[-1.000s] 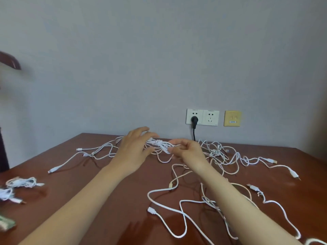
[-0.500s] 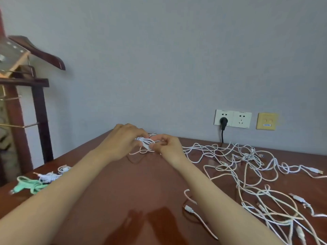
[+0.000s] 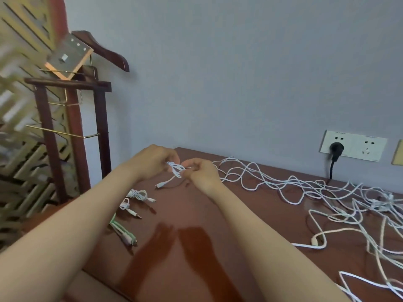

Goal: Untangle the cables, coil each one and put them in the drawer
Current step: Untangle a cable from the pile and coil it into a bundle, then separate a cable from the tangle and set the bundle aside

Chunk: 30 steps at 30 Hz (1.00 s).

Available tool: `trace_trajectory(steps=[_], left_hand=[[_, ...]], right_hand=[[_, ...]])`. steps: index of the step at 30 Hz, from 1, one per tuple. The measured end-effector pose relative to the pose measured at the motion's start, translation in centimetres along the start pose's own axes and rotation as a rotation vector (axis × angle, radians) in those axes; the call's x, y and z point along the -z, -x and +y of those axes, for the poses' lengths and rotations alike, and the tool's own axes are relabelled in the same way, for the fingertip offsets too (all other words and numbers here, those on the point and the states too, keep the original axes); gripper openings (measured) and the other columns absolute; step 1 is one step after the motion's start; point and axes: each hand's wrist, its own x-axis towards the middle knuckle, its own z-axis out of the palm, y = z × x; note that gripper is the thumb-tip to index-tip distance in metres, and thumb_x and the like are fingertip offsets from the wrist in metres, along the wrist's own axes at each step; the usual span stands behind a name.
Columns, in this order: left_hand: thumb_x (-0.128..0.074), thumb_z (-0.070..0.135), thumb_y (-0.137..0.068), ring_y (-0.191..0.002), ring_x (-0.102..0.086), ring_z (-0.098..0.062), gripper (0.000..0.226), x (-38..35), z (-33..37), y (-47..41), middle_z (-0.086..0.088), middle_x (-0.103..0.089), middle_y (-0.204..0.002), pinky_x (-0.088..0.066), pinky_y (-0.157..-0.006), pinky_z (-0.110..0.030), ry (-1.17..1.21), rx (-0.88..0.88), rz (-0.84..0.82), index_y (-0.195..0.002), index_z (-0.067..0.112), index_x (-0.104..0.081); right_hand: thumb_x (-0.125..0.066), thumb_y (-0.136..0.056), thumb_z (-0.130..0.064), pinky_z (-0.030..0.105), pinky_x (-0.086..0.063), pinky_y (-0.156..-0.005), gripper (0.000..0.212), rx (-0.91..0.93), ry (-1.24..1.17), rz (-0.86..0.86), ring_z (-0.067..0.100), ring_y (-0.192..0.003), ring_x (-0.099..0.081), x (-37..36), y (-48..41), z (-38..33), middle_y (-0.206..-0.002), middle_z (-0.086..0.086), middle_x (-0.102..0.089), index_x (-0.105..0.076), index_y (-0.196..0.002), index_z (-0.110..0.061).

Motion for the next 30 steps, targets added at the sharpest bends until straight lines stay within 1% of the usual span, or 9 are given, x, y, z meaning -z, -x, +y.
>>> trace_trajectory(steps=[3,5,8,11,16,20,23,26,30], left_hand=[[-0.064,0.008,-0.084,-0.083,-0.050,-0.010,0.016,-0.8,-1.3,-0.2,0.009,-0.062,-0.086,-0.036,-0.074,-0.022,0.003,0.025,-0.038,-0.095,0.019,-0.067],[-0.064,0.006,-0.084,-0.082,-0.048,-0.011,0.016,-1.3,-2.1,-0.4,0.010,-0.058,-0.083,-0.033,-0.073,-0.021,-0.008,0.054,-0.056,-0.095,0.018,-0.067],[-0.062,0.003,-0.084,-0.087,-0.051,-0.014,0.021,-2.1,-3.5,-0.6,0.002,-0.063,-0.093,-0.037,-0.075,-0.024,-0.060,0.094,-0.108,-0.099,0.017,-0.066],[-0.061,0.000,-0.084,-0.095,-0.056,-0.019,0.023,-2.7,-4.9,-0.5,-0.002,-0.065,-0.100,-0.042,-0.081,-0.026,-0.072,0.139,-0.152,-0.101,0.015,-0.066],[-0.063,0.000,-0.083,-0.089,-0.054,-0.018,0.019,-4.0,-6.2,0.1,0.001,-0.060,-0.091,-0.039,-0.074,-0.024,-0.011,0.242,-0.167,-0.094,0.015,-0.066],[-0.058,-0.004,-0.085,-0.089,-0.053,-0.018,0.023,-5.1,-6.3,0.0,-0.003,-0.062,-0.096,-0.038,-0.074,-0.024,-0.026,0.268,-0.203,-0.099,0.013,-0.065],[-0.059,-0.004,-0.085,-0.093,-0.054,-0.018,0.026,-4.9,-6.1,-0.4,-0.006,-0.064,-0.106,-0.040,-0.080,-0.026,-0.037,0.284,-0.239,-0.105,0.014,-0.065],[-0.060,-0.002,-0.085,-0.108,-0.055,-0.022,0.033,-4.3,-5.6,-0.5,-0.006,-0.061,-0.118,-0.042,-0.088,-0.027,-0.045,0.279,-0.261,-0.115,0.012,-0.062],[-0.043,-0.009,-0.087,-0.105,-0.058,-0.021,0.041,-3.5,-4.0,-0.7,-0.004,-0.062,-0.115,-0.044,-0.078,-0.023,-0.011,0.256,-0.241,-0.115,0.015,-0.062]], right_hand=[[-0.062,-0.083,-0.006,0.021,-0.042,-0.062,0.015,-0.008,0.017,-0.024,0.009,-0.058,-0.049,-1.3,-1.3,1.0,-0.066,0.000,-0.057,-0.064,-0.094,-0.016],[-0.062,-0.084,-0.008,0.019,-0.041,-0.062,0.015,-0.013,0.030,-0.048,0.011,-0.063,-0.051,-2.0,-1.9,1.7,-0.074,0.002,-0.060,-0.063,-0.094,-0.019],[-0.062,-0.084,-0.007,0.021,-0.043,-0.067,0.017,-0.011,0.069,-0.090,0.015,-0.076,-0.054,-3.2,-2.8,2.5,-0.084,0.004,-0.063,-0.065,-0.096,-0.017],[-0.057,-0.086,-0.002,0.013,-0.041,-0.058,0.022,-0.008,0.110,-0.129,0.010,-0.069,-0.053,-4.4,-3.4,3.3,-0.080,0.000,-0.060,-0.066,-0.104,-0.010],[-0.045,-0.082,0.008,0.033,-0.051,-0.088,0.034,-0.039,0.129,-0.128,0.019,-0.085,-0.057,-5.6,-3.7,4.8,-0.077,0.000,-0.058,-0.066,-0.106,-0.005],[-0.053,-0.087,-0.002,0.020,-0.044,-0.066,0.026,-0.009,0.181,-0.129,0.015,-0.074,-0.053,-5.6,-3.3,5.4,-0.092,0.009,-0.063,-0.067,-0.109,-0.005],[-0.049,-0.088,0.000,0.015,-0.039,-0.074,0.031,0.026,0.217,-0.162,0.020,-0.094,-0.058,-4.8,-2.8,4.7,-0.110,0.011,-0.067,-0.067,-0.114,-0.008],[-0.046,-0.088,0.002,0.010,-0.036,-0.063,0.035,0.035,0.285,-0.189,0.017,-0.096,-0.055,-3.3,-2.6,4.4,-0.101,0.008,-0.063,-0.065,-0.115,-0.009],[-0.045,-0.087,0.000,0.018,-0.037,-0.091,0.035,-0.012,0.410,-0.125,0.020,-0.115,-0.054,-0.8,-2.7,4.4,-0.118,0.008,-0.063,-0.067,-0.112,-0.009]])
